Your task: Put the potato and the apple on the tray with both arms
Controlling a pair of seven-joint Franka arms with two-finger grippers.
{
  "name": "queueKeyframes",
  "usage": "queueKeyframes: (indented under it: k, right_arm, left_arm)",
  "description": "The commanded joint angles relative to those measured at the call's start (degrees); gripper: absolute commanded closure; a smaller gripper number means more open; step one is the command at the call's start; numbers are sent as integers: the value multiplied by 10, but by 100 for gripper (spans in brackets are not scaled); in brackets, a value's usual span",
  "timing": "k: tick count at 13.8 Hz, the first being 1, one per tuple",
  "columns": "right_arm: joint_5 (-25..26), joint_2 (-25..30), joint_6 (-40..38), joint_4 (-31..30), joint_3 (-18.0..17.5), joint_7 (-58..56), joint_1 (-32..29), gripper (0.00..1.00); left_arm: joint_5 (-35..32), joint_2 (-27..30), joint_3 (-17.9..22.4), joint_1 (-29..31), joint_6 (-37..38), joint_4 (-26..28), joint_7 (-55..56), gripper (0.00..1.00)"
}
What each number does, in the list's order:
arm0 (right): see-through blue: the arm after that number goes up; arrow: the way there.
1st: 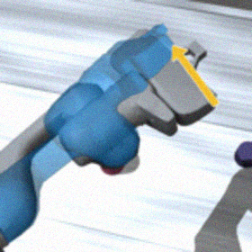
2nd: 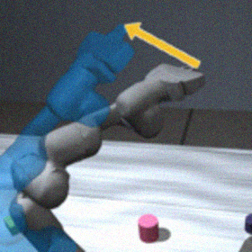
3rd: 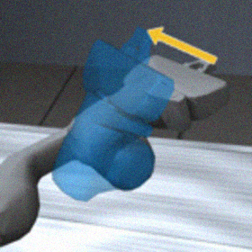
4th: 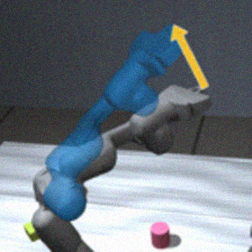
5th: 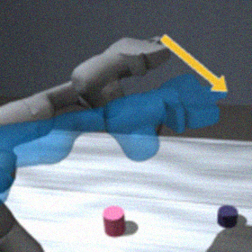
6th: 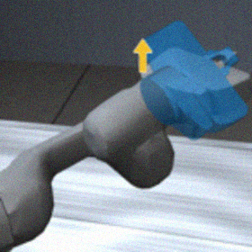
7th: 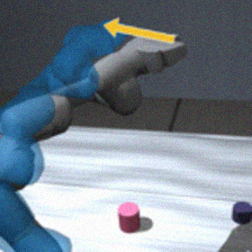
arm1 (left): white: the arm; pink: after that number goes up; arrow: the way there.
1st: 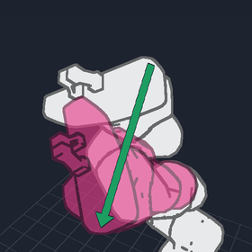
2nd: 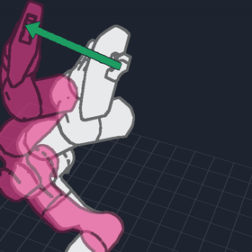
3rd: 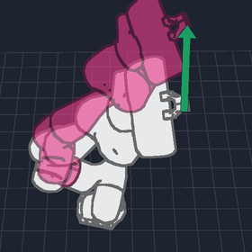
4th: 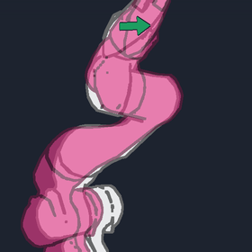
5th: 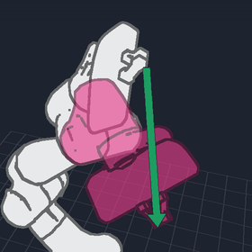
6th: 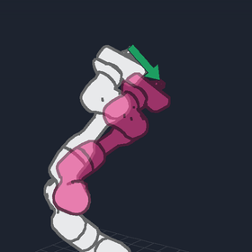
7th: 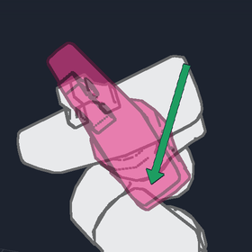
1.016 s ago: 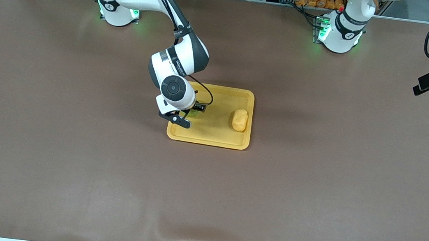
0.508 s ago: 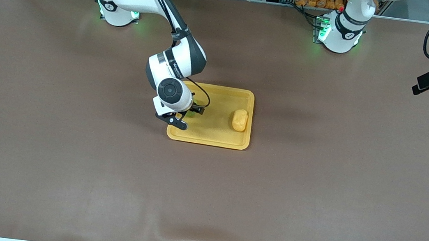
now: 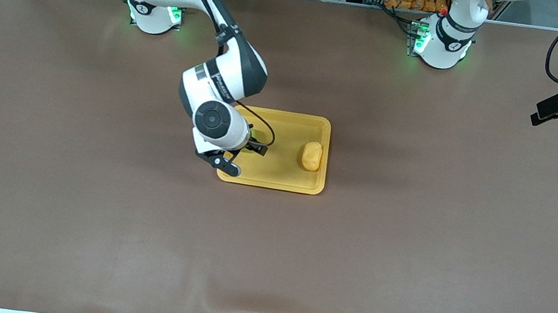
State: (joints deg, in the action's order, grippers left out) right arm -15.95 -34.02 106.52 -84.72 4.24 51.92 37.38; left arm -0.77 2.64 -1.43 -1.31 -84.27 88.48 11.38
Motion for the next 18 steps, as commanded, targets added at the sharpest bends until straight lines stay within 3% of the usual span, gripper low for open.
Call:
queueKeyframes:
  k: [1, 9, 13, 18]
  right_arm:
    - [-2, 0, -45, 40, -6, 6, -13, 0]
    - [16, 3, -199, 187, 4, -54, -98, 0]
    - [19, 25, -269, 209, 5, -132, -153, 0]
    - [100, 64, -301, 209, 6, -206, -176, 0]
  left_arm:
    - [7, 11, 3, -2, 10, 5, -8, 0]
    - [5, 19, -13, -3, 29, 2, 0, 0]
    - [5, 18, -14, -5, 25, 5, 0, 0]
    - [2, 19, -23, -4, 26, 10, 0, 0]
